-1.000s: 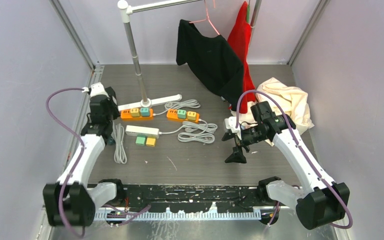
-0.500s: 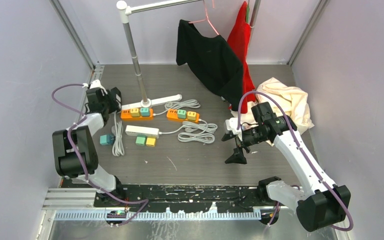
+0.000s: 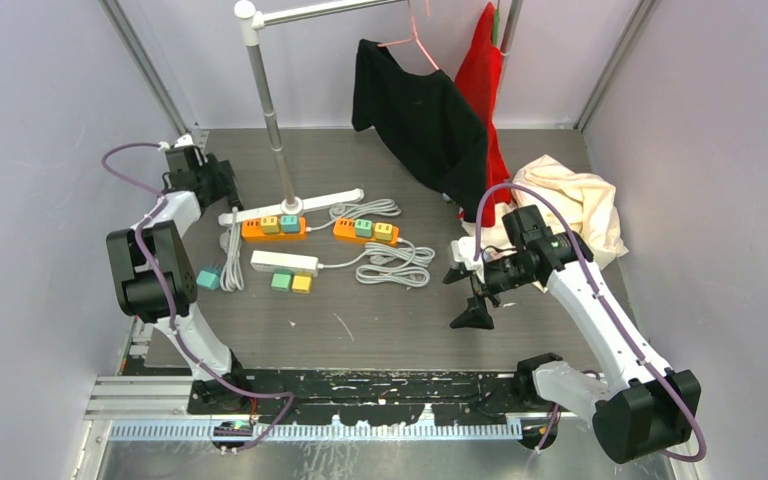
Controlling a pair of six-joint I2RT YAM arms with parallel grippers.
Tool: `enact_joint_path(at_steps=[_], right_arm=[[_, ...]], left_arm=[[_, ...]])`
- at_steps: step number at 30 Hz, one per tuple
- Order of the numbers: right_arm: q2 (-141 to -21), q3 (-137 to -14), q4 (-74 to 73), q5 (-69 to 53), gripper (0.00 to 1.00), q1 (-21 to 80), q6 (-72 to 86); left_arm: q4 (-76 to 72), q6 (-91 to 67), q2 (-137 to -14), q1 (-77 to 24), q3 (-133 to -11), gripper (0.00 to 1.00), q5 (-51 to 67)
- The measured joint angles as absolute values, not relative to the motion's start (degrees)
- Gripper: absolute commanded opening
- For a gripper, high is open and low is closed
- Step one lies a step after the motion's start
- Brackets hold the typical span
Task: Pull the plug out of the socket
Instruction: Place the socket at the center of the board, then move the socket to the center of the board.
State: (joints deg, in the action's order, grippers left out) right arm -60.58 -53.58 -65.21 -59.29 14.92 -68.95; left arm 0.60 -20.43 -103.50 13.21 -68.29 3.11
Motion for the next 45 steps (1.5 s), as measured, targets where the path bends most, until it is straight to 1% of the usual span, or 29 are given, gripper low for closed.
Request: enact_joint_path(at_steps=[1,2,3,4,8,12,15,18,19,20,21,22,23,26,28,31,33,35,38,42,45], right_arm=[[-60.6,-53.6,-65.2,-59.3,1.0,14.9,-68.9],[-60.6,-53.5,-65.2,-59.3,1.0,14.9,-68.9],[-60.6,-53.5,-65.2,-59.3,1.0,14.9,-68.9],[-60.6,-53.5,-65.2,-59.2,1.0,14.9,-68.9],[-60.6,-53.5,-65.2,-59.2,1.0,14.8,-68.9],[-60.6,-53.5,-65.2,-59.2,1.0,14.0,-68.9],[-60.4,-53.5,-65.2,-59.1,1.0,12.8,-68.9],[-59.8,-53.5,-65.4,-59.1,1.0,11.2,-68.9],[-59.5,-53.5,-65.4,-59.2,1.0,10.6,-68.8],[-59.1,-53.5,-65.6,-59.2,1.0,9.8,-68.7],[-58.8,-53.5,-65.6,-59.2,1.0,9.2,-68.6],[-58.5,-53.6,-65.7,-59.3,1.0,8.4,-68.4],[-58.2,-53.6,-65.7,-59.4,1.0,7.6,-68.1],[-57.2,-53.6,-65.7,-59.6,1.0,4.7,-66.5],[-56.5,-53.6,-65.6,-60.0,1.0,2.2,-65.0],[-55.2,-53.6,-64.9,-60.6,1.0,-2.4,-61.4],[-54.5,-53.5,-63.3,-60.8,1.0,-5.1,-58.1],[-54.0,-53.3,-60.8,-61.2,1.0,-8.3,-54.4],[-54.0,-51.8,-55.7,-62.0,1.0,-12.9,-47.2],[-56.6,-50.7,-50.2,-63.0,1.0,-17.5,-37.3],[-59.5,-50.7,-49.3,-63.1,1.0,-19.6,-35.1]], left_arm=[[2.1,-21.1,-103.7,13.2,-69.6,0.52,3.1],[3.5,-21.9,-103.7,13.2,-70.8,0.62,3.1],[4.6,-22.4,-103.7,13.2,-71.9,0.67,3.2],[5.4,-22.7,-103.7,13.2,-73.1,0.68,3.3],[8.1,-25.4,-103.2,13.3,-76.7,0.69,4.2],[10.6,-27.6,-100.0,13.3,-76.9,0.68,4.8],[11.5,-29.8,-95.2,13.3,-76.4,0.68,6.8],[10.6,-32.6,-87.0,13.3,-73.4,0.69,11.1],[9.6,-33.6,-83.1,13.3,-71.2,0.72,13.0],[8.8,-34.6,-79.8,13.3,-69.3,0.78,14.6],[7.9,-36.0,-75.3,13.3,-66.6,0.87,16.7],[6.8,-37.4,-71.5,13.3,-64.3,0.98,18.4],[5.7,-38.8,-68.2,13.3,-62.2,1.0,20.1],[2.2,-46.9,-58.8,13.3,-54.9,1.0,25.1],[-3.1,-53.7,-53.4,13.3,-48.3,0.99,29.6],[-11.4,-61.0,-49.0,12.4,-39.9,0.98,36.5],[-11.3,-62.2,-47.5,10.6,-37.8,0.98,39.7],[-7.8,-59.8,-46.0,7.0,-38.2,0.97,42.2],[1.4,-51.4,-42.0,0.3,-40.1,0.94,43.2],[13.1,-38.3,-35.2,-6.5,-41.8,0.93,40.9],[18.8,-31.1,-29.5,-8.9,-41.1,0.94,36.9]])
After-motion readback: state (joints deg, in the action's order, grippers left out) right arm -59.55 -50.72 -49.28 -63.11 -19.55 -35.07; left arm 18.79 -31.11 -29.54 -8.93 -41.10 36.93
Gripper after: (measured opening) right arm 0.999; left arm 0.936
